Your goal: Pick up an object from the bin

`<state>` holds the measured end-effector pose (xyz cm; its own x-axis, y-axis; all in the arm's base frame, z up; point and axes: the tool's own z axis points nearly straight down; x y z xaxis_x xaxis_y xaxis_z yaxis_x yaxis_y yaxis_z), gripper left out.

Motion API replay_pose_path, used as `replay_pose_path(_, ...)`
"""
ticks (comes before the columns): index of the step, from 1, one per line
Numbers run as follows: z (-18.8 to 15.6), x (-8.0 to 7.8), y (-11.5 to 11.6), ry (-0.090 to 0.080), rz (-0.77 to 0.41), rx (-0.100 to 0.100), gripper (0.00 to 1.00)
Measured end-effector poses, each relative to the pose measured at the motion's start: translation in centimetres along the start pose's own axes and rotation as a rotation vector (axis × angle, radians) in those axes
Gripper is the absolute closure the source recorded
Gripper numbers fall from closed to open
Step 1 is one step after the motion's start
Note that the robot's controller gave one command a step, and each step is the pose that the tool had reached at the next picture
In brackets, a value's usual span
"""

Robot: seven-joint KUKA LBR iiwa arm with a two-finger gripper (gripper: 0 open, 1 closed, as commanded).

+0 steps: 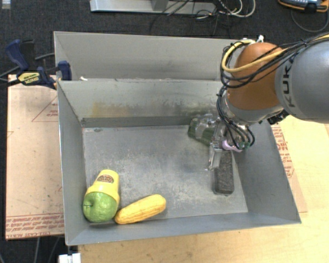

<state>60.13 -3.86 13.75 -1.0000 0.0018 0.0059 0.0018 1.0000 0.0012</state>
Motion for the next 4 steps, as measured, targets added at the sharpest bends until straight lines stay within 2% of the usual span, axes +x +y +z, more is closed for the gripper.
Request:
replay_pose_path(1,-0.5,-0.2,0.0,-0.007,-0.001,0.001,0.00)
replay_pose_path(2,2.4,4.7,0.8,-0.009,-0.025,0.000,0.00)
replay_pose_path(3,4.6,5.6,3.8,0.003,-0.021,0.000,0.00)
replay_pose_path(4,5.3,2.9,5.3,-0.010,0.001,-0.002,0.00)
